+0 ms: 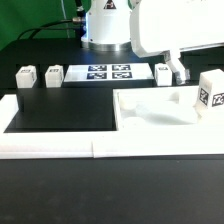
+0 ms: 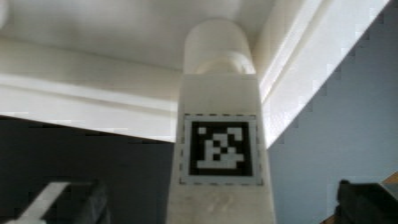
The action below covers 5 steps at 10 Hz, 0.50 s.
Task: Assemble square table
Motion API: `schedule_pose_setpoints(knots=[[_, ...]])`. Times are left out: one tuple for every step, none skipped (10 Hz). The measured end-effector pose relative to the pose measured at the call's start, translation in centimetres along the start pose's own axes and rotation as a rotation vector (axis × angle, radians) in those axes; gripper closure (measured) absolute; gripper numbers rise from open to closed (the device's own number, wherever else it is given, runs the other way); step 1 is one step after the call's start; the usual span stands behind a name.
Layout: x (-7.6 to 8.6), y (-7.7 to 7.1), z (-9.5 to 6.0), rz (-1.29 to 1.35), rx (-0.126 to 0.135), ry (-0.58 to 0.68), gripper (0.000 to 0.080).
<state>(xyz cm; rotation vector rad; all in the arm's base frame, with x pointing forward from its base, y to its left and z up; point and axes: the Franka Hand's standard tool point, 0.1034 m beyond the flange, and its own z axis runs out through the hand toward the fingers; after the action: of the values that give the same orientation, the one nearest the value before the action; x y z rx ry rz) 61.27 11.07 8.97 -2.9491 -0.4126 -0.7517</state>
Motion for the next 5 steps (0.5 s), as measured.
schedule_pose_setpoints(knots=[[0.00,0.00,0.00,0.000,0.000,0.000,0.0151],[0.00,0.00,0.00,0.000,0.000,0.000,0.0151],[0.00,0.00,0.00,0.000,0.000,0.000,0.0150],[0.00,0.00,0.00,0.000,0.000,0.000,0.0150],[0.04,0.03,0.00,0.000,0.000,0.000,0.0150]])
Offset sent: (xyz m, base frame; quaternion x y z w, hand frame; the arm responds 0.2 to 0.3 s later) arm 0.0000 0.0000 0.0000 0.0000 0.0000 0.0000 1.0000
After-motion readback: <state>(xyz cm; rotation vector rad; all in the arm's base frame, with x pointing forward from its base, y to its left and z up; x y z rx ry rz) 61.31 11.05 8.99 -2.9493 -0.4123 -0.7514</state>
